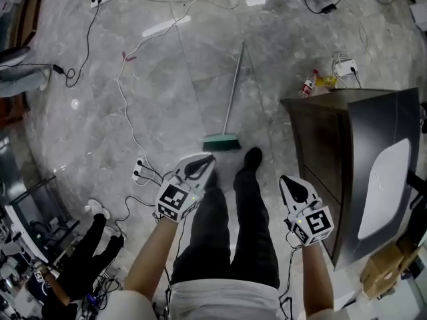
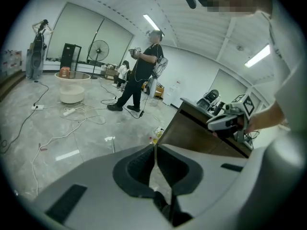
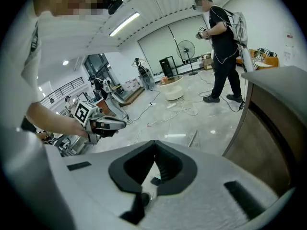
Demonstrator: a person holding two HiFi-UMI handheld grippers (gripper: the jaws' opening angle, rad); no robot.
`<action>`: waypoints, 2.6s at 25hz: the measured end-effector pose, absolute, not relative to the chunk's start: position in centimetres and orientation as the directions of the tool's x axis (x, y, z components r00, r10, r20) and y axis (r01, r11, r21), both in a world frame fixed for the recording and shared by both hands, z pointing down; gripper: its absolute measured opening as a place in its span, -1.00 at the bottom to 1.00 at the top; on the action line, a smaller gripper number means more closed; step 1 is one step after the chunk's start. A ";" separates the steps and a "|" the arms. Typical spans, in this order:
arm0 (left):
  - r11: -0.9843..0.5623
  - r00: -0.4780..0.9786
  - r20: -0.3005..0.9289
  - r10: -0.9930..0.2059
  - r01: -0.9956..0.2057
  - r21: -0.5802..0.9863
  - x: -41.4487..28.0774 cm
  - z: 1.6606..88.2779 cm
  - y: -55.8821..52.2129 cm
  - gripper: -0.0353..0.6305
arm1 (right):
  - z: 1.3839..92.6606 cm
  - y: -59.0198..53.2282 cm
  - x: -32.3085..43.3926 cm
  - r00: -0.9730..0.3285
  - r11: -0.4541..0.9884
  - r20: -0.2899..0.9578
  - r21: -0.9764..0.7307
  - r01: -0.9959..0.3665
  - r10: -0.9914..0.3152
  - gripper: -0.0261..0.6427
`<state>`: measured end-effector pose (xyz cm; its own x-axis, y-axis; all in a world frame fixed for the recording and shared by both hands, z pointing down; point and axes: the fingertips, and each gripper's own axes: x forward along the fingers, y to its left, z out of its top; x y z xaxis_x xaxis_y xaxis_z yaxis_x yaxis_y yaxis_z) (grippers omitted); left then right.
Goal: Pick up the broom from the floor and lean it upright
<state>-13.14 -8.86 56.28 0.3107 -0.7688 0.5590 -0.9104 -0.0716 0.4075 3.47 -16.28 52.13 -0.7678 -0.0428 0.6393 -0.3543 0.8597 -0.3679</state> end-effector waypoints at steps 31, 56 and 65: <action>-0.107 0.341 0.697 -0.631 -0.928 0.358 -16.3 111.2 -20.7 -0.84 | 96.9 -27.8 0.9 -0.820 0.906 0.568 -0.308 -0.290 -0.069 -0.92; 0.028 0.028 0.858 -0.512 -0.998 0.050 -17.2 129.3 -25.0 -0.31 | 107.0 -24.5 2.0 -0.774 0.929 0.632 -0.258 -0.266 -0.045 -0.92; 0.132 0.037 0.852 -0.522 -0.984 0.123 -18.5 128.1 -24.7 -0.59 | 105.8 -25.1 1.3 -0.796 0.944 0.603 -0.225 -0.240 -0.059 -0.92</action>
